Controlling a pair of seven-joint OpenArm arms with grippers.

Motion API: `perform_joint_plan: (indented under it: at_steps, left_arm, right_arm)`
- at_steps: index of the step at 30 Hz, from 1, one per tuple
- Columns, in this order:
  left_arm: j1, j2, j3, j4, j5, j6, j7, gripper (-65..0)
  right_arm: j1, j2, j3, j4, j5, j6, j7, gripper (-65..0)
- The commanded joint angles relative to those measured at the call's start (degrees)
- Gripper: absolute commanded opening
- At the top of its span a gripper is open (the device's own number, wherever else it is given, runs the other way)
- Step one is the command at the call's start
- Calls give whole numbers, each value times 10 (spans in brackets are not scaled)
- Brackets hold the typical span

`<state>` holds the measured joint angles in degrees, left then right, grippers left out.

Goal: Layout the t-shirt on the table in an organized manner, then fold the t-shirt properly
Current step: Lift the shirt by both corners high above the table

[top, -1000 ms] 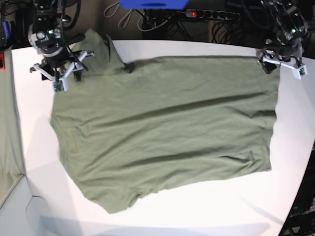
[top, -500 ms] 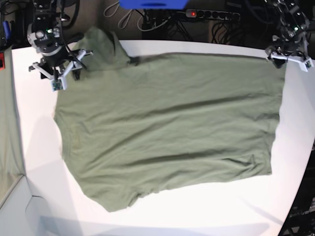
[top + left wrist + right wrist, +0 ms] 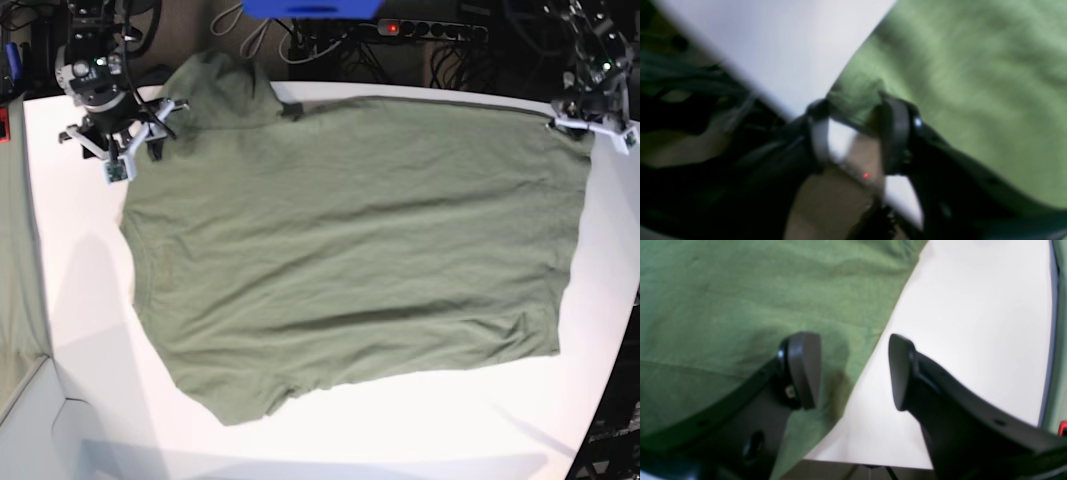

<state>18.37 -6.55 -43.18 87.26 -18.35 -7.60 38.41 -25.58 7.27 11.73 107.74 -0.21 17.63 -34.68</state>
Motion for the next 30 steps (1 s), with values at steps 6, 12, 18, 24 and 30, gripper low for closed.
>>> perform_joint_plan:
  at_steps: [6, 12, 18, 24, 30]
  left_arm:
    - [-1, -2, 30, 3, -6, -8, 15, -510]
    - [-2, 0, 35, 3, -6, -6, 15, -596]
    - [-8, 0, 36, 7, -6, -4, 15, -650]
    - [-12, -2, 44, 6, -6, -4, 15, -650]
    - [-19, -3, 55, 7, -6, -4, 15, -650]
  right_arm:
    - [0, 4, 8, 14, 1, -2, 11, -320]
    - [-6, 3, 17, 16, 1, -2, 11, -300]
    - [-31, 2, 14, 39, 2, -1, 11, -257]
    - [-54, -28, 13, 41, 2, -1, 11, -258]
    - [-58, -48, 5, 25, 2, -1, 11, -258]
